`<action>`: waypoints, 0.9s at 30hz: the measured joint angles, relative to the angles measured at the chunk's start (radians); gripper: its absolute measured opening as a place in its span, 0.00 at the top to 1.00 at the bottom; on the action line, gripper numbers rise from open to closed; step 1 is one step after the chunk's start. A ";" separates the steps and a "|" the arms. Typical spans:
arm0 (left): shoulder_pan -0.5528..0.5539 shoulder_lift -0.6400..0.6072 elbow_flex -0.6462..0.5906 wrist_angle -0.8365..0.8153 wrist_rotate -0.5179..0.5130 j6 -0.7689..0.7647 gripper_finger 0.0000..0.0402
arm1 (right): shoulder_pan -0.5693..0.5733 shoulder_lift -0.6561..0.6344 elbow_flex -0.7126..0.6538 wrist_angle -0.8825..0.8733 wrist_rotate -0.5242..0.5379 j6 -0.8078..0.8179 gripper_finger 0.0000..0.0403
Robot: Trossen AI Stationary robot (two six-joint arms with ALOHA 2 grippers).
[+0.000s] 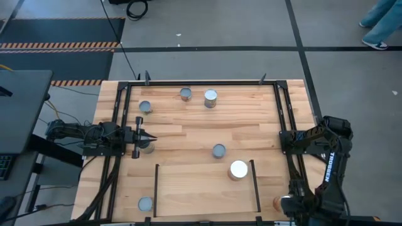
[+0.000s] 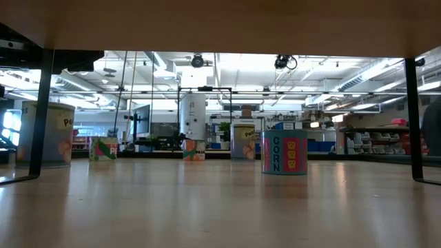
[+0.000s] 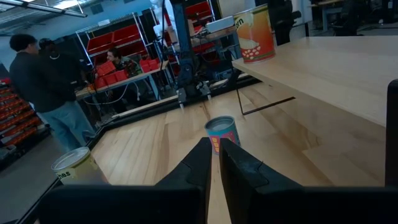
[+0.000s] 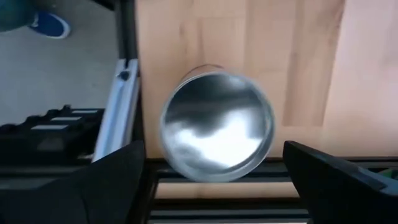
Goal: Pick and place cans onto a shelf
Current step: Put the large canned corn on the shelf
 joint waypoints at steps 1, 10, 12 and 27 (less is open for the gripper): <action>0.000 0.000 0.000 0.000 0.000 0.000 0.90 | -0.005 0.000 -0.006 0.000 -0.001 -0.005 0.03; 0.000 0.000 0.000 0.000 0.000 0.000 0.90 | -0.055 0.000 -0.074 0.116 -0.071 -0.079 0.03; 0.000 0.000 0.000 0.000 0.000 0.000 0.90 | -0.065 0.000 -0.093 0.126 -0.073 -0.079 0.03; 0.000 0.000 0.000 0.000 0.000 0.000 0.90 | -0.121 0.000 -0.136 0.125 -0.230 -0.133 0.22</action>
